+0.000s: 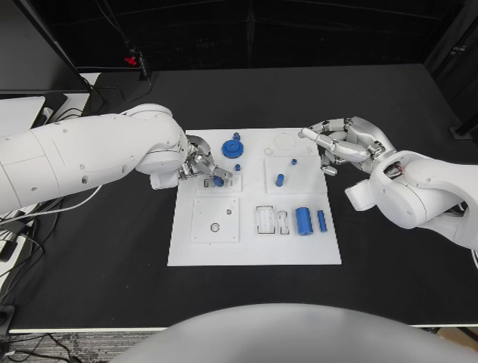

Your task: Assemble the parts on the task board

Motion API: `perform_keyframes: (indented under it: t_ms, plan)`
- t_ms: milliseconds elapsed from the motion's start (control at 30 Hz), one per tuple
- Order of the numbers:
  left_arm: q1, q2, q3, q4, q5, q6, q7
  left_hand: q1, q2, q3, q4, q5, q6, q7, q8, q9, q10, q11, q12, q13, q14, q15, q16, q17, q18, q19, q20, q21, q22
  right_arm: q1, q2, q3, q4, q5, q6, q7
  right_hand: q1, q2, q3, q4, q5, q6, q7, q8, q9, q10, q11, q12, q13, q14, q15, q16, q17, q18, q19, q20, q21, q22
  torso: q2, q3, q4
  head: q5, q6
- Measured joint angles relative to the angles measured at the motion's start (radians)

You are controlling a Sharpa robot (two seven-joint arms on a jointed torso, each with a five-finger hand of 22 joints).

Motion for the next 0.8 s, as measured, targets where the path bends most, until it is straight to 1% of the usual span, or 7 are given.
perform_keyframes:
  t_ms: [267, 333, 433, 667, 800]
  plan:
    - [0.0, -0.001, 0.0, 0.005, -0.001, 0.007, 0.0, 0.0, 0.0, -0.003, -0.003, 0.002, 0.0, 0.0, 0.001, 0.001, 0.0, 0.0, 0.0, 0.0, 0.0, 0.0, 0.0, 0.0, 0.0, 0.0, 0.0, 0.0, 0.0, 0.0, 0.0, 0.0, 0.0, 0.0, 0.0, -0.002, 0.0, 0.0, 0.0, 0.0, 0.0, 0.0, 0.0, 0.0, 0.0, 0.0, 0.0, 0.0, 0.0, 0.0, 0.0, 0.0, 0.001, 0.0, 0.0, 0.0, 0.0, 0.0, -0.001, 0.0002, 0.0004, 0.001, 0.0]
    - [-0.001, -0.001, -0.001, 0.006, -0.001, 0.008, 0.0, 0.004, 0.004, -0.003, -0.003, 0.002, 0.0, 0.0, 0.003, 0.002, 0.0, 0.0, 0.0, 0.0, 0.0, 0.0, 0.0, 0.0, 0.0, 0.0, 0.0, 0.0, 0.0, 0.0, 0.0, 0.0, -0.001, 0.0, 0.0, -0.002, 0.0, 0.0, 0.0, 0.0, 0.0, 0.0, 0.0, 0.0, 0.0, 0.0, 0.0, 0.0, 0.0, 0.0, 0.0, 0.0, 0.001, 0.0, 0.0, 0.0, 0.0, 0.0, -0.001, 0.0002, 0.0005, 0.001, 0.0]
    - [-0.001, -0.002, -0.001, 0.009, -0.001, 0.008, 0.0, 0.004, 0.004, -0.003, -0.003, 0.006, 0.0, 0.0, 0.004, 0.004, 0.0, 0.0, 0.0, 0.0, 0.0, 0.0, 0.0, 0.0, 0.0, 0.0, 0.0, 0.0, 0.0, 0.0, 0.001, 0.0, -0.001, 0.0, 0.001, -0.003, 0.0, 0.0, 0.0, 0.0, 0.0, -0.004, 0.004, 0.0, 0.0, 0.0, 0.0, 0.0, 0.0, 0.0, 0.0, 0.0, 0.001, 0.0, 0.0, 0.0, 0.0, 0.0, -0.001, 0.0001, 0.0005, 0.001, 0.0]
    - [-0.002, -0.004, -0.001, 0.015, -0.002, 0.006, 0.005, 0.006, 0.006, -0.003, -0.003, 0.01, 0.0, 0.0, 0.006, 0.01, 0.0, 0.0, 0.0, 0.0, 0.0, 0.0, 0.0, 0.0, 0.0, 0.0, 0.0, 0.0, 0.0, -0.001, 0.001, 0.0, -0.002, 0.0, 0.002, -0.006, 0.0, 0.0, 0.0, 0.0, 0.0, -0.004, 0.004, 0.0, 0.0, 0.0, 0.0, 0.0, 0.0, 0.0, 0.0, 0.0, 0.001, 0.0, 0.0, 0.0, 0.0, 0.0, -0.001, -0.0002, 0.0005, 0.001, 0.0]
    - [-0.003, -0.005, -0.002, 0.017, -0.002, 0.004, 0.008, 0.016, 0.005, -0.009, -0.002, 0.011, 0.0, 0.0, 0.028, 0.029, 0.0, 0.0, 0.0, 0.0, 0.0, 0.0, 0.0, 0.0, 0.0, 0.0, 0.0, 0.0, 0.0, -0.001, 0.001, 0.0, -0.002, 0.0, 0.002, -0.007, 0.0, 0.0, 0.0, 0.0, 0.0, -0.004, 0.004, 0.0, 0.0, 0.0, 0.0, 0.0, 0.0, 0.0, 0.0, 0.0, 0.001, 0.0, 0.0, 0.0, 0.0, 0.0, 0.0, -0.0001, 0.0005, 0.0, 0.0]
